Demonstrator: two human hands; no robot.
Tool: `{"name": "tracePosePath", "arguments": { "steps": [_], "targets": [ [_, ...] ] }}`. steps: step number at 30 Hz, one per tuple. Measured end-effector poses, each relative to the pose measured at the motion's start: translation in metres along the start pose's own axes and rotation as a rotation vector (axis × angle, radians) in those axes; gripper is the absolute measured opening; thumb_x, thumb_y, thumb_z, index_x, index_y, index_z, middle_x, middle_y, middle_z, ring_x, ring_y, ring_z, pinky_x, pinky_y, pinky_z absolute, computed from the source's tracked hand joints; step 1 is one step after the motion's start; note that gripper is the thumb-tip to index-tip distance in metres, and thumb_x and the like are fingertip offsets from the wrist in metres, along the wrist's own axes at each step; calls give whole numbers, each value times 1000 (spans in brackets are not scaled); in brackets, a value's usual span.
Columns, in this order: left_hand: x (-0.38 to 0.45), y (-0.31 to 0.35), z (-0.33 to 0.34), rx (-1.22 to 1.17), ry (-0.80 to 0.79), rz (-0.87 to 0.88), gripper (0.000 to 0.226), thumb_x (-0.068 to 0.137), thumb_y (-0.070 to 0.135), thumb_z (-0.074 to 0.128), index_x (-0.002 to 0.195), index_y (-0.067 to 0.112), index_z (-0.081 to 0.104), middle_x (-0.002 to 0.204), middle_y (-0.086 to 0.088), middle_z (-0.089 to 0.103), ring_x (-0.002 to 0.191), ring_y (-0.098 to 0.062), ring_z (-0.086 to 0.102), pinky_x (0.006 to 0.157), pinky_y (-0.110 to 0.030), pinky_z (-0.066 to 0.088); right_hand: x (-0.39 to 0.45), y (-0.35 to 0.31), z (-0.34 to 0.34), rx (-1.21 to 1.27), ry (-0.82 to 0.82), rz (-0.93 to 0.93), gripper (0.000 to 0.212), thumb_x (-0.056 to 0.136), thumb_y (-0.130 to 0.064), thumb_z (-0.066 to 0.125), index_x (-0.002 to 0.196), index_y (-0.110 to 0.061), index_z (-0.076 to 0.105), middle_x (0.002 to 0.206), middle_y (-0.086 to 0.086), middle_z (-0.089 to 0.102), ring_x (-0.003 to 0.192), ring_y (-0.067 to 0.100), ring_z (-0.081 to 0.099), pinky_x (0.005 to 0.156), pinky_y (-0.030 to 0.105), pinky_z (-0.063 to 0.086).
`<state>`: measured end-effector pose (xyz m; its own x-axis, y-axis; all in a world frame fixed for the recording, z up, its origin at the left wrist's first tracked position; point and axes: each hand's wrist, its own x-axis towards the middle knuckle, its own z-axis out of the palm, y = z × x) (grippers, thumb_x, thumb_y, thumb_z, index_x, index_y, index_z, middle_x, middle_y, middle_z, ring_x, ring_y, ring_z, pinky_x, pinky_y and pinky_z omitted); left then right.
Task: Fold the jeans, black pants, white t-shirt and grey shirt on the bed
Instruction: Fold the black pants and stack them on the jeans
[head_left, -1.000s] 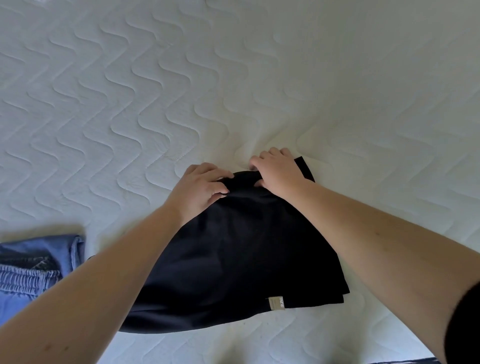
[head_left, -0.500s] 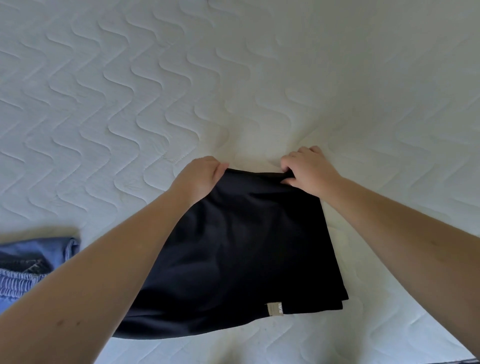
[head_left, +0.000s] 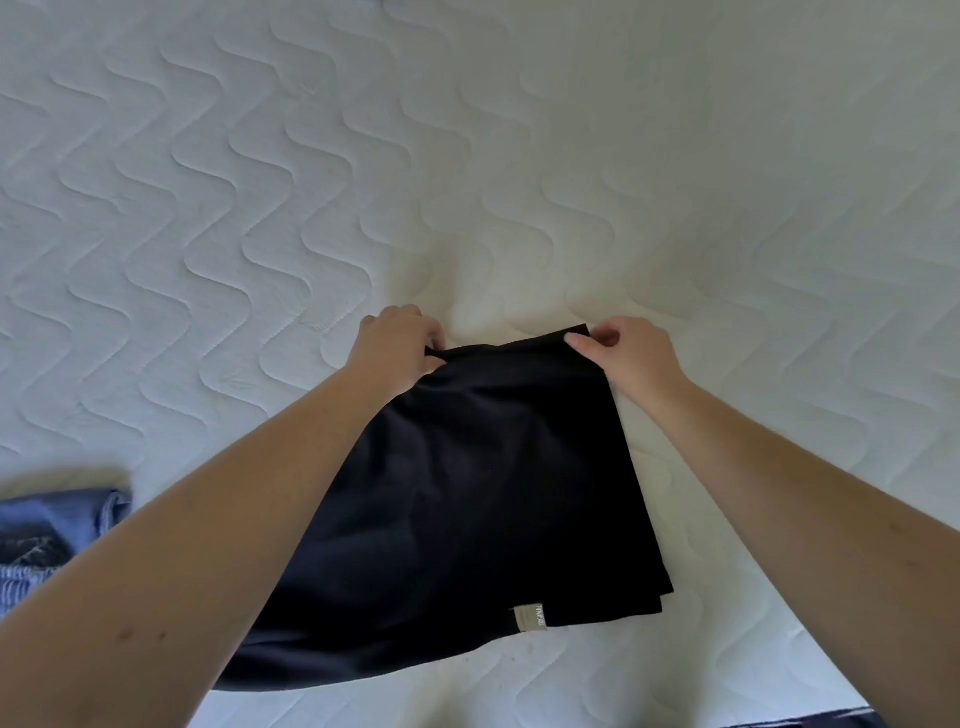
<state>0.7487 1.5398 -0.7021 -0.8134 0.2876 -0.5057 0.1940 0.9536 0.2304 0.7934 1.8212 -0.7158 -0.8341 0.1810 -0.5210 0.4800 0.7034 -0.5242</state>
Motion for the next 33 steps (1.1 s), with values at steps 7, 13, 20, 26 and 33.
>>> {"name": "tracePosePath", "arguments": {
  "steps": [7, 13, 20, 26, 33],
  "targets": [
    [-3, -3, 6, -277, 83, -79, 18, 85, 38, 71, 78, 25, 61, 99, 7, 58, 96, -15, 54, 88, -31, 42, -3, 5, 4, 83, 78, -38, 25, 96, -34, 58, 97, -12, 69, 90, 3, 70, 84, 20, 62, 73, 24, 40],
    [-5, -5, 7, -390, 89, -140, 17, 93, 40, 60, 89, 24, 64, 98, 12, 62, 93, -8, 53, 80, -23, 37, -2, 8, -1, 208, -14, -52, 13, 90, -13, 67, 102, -16, 71, 92, -6, 67, 80, 3, 59, 70, -2, 38],
    [-7, -2, 10, -413, 131, -127, 13, 97, 36, 54, 90, 26, 58, 87, 11, 63, 83, -10, 57, 69, -19, 40, 8, -2, -4, 87, -69, -139, 21, 84, -29, 75, 93, -11, 68, 87, 0, 64, 79, 13, 56, 68, 18, 39],
    [-5, -2, 14, -383, 168, -193, 19, 98, 37, 51, 89, 20, 56, 75, 11, 56, 71, -6, 52, 62, -22, 36, 6, 19, -12, 132, 41, -149, 9, 87, -25, 71, 84, -16, 71, 70, -7, 60, 68, 10, 52, 58, 10, 34],
    [-1, 9, 13, -329, 200, -229, 22, 99, 34, 50, 96, 15, 60, 90, 4, 57, 88, -22, 57, 84, -38, 47, 6, 15, -3, 19, 169, -195, 11, 91, -16, 63, 99, -13, 70, 88, -6, 65, 77, 9, 55, 72, 21, 39]
  ]
}}
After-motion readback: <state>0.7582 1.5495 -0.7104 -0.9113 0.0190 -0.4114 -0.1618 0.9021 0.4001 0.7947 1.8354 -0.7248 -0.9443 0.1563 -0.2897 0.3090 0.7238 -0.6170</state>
